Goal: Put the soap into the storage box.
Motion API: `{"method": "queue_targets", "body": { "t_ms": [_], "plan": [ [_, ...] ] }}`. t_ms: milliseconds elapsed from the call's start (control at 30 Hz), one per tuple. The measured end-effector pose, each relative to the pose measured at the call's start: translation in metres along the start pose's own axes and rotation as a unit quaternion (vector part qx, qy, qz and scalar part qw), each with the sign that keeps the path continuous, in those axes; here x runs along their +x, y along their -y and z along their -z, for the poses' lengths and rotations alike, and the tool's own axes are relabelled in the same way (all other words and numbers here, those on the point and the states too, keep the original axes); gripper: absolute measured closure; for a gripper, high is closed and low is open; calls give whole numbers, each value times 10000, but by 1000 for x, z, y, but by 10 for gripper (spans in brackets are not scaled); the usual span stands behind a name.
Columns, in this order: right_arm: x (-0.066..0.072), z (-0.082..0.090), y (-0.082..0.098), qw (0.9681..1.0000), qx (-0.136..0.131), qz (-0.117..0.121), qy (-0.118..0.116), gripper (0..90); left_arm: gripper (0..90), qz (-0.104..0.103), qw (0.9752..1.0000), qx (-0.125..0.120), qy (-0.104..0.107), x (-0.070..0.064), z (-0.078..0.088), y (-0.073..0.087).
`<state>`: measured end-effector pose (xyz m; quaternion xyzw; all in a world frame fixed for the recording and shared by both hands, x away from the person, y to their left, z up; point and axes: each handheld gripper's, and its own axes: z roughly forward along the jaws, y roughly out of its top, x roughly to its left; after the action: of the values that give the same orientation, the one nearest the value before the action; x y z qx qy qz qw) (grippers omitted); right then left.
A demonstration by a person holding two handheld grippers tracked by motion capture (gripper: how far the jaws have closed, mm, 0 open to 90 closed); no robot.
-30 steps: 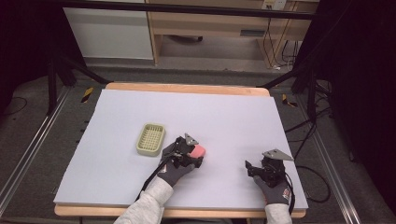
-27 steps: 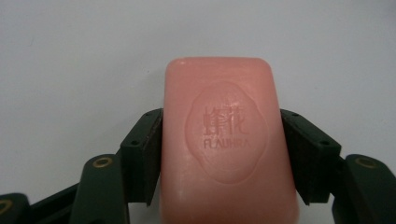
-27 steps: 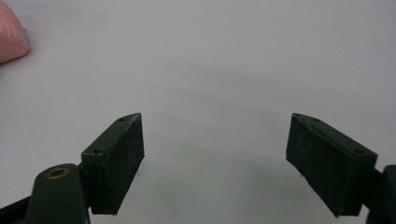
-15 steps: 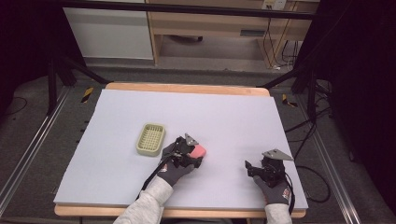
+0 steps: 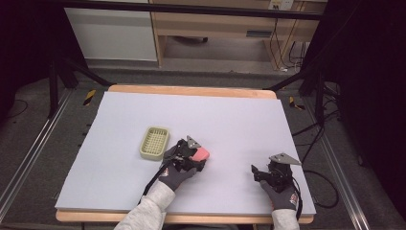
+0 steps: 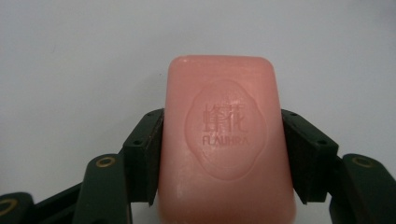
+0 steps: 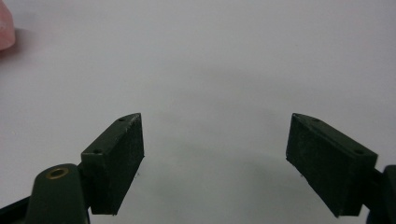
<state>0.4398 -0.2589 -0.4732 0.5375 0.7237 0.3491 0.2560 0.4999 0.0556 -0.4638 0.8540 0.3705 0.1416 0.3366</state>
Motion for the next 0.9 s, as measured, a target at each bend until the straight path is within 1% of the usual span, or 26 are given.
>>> {"method": "queue_targets", "body": {
  "t_ms": [267, 433, 533, 600, 667, 900],
  "plan": [
    [0, 0, 0, 10000, -1, -1, 10, 193, 371, 25, 10000, -72, 18, 4, 13, 0],
    [0, 0, 0, 10000, -4, 2, 3, 192, 371, 31, 9999, -106, -17, 7, 21, 1],
    [0, 0, 0, 10000, -4, -2, 3, 192, 371, 81, 9998, -162, -30, 9, 28, 1],
    [0, 0, 0, 10000, -4, 4, 4, 192, 371, 44, 9998, -173, -48, 10, 31, 2],
    [0, 0, 0, 10000, -6, 3, 9, 192, 371, 80, 9997, -218, -58, 12, 36, 3],
    [0, 0, 0, 10000, -5, -15, 16, 191, 371, 107, 9996, -269, -77, 16, 44, 5]
  ]
}}
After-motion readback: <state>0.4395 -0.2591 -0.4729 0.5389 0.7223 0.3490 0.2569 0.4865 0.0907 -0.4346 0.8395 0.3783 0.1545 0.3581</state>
